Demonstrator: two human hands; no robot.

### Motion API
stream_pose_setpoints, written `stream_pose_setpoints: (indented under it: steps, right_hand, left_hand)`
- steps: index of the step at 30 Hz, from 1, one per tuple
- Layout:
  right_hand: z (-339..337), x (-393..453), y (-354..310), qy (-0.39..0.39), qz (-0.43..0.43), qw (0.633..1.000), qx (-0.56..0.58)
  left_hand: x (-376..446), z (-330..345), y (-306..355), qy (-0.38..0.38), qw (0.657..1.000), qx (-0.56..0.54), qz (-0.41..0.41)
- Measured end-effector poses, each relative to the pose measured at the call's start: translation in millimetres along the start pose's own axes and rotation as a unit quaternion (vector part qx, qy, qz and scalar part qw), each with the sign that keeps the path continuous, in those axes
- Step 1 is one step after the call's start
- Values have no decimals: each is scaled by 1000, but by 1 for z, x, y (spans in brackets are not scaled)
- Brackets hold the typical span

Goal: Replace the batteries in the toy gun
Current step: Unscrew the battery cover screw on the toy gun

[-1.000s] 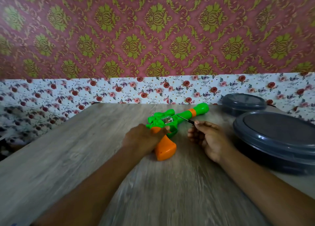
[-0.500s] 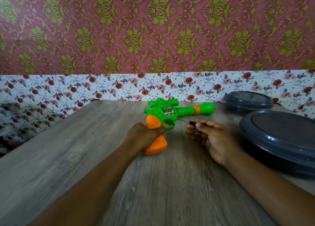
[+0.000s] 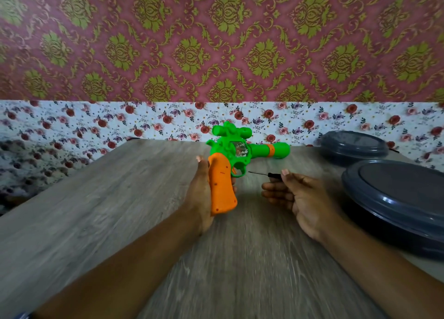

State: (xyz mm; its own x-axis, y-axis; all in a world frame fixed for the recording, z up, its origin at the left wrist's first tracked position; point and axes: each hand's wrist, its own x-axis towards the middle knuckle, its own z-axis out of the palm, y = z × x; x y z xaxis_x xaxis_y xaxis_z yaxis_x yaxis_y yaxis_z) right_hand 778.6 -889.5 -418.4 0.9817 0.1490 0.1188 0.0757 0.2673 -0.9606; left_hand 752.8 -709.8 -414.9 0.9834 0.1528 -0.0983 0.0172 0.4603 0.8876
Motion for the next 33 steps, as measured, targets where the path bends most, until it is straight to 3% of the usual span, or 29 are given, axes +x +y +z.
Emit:
stream_pose_setpoints:
  steps: [4,13,28,33]
  right_hand:
    - [9,-9,-2,-8,-46,997,-69]
    - [41,-40,-11,-42,-151,983,-91]
    - [46,-49,-2,-67,-141,970,-188]
    - [44,-52,-1,-76,-164,944,-277]
  left_hand:
    - [2,2,-4,1,1000,21,19]
    - [2,3,-11,22,991,107,72]
    - [-7,5,-10,31,992,106,57]
    - [-4,4,-12,49,991,105,70]
